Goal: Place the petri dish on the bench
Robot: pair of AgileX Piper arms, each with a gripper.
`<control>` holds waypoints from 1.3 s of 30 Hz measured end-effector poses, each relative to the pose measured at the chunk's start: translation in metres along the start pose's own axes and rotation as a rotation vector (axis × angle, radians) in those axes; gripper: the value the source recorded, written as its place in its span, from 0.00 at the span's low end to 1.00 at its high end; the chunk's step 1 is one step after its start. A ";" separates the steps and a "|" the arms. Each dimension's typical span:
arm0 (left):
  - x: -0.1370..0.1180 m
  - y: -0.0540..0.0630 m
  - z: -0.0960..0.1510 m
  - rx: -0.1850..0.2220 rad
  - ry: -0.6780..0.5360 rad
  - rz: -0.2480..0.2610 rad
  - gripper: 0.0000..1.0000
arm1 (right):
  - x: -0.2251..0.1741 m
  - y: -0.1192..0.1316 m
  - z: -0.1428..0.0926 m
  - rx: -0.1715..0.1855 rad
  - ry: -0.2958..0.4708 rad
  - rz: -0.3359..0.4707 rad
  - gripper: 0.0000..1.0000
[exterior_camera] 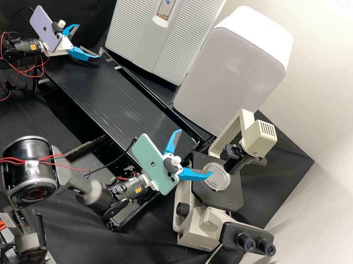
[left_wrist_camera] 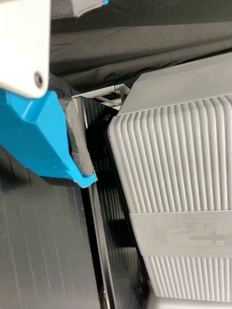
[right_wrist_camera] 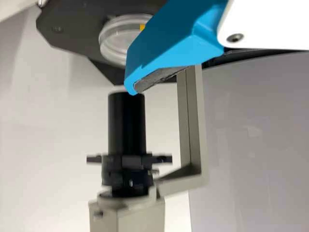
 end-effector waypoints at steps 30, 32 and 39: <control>0.000 0.000 0.000 0.000 0.000 0.000 1.00 | 0.015 -0.013 0.036 0.006 -0.094 -0.060 1.00; 0.000 0.000 0.000 0.000 0.000 0.000 1.00 | 0.018 -0.018 0.037 0.000 -0.097 -0.082 1.00; 0.000 0.000 0.000 0.000 0.000 0.000 1.00 | 0.022 -0.025 0.041 -0.022 -0.115 -0.103 1.00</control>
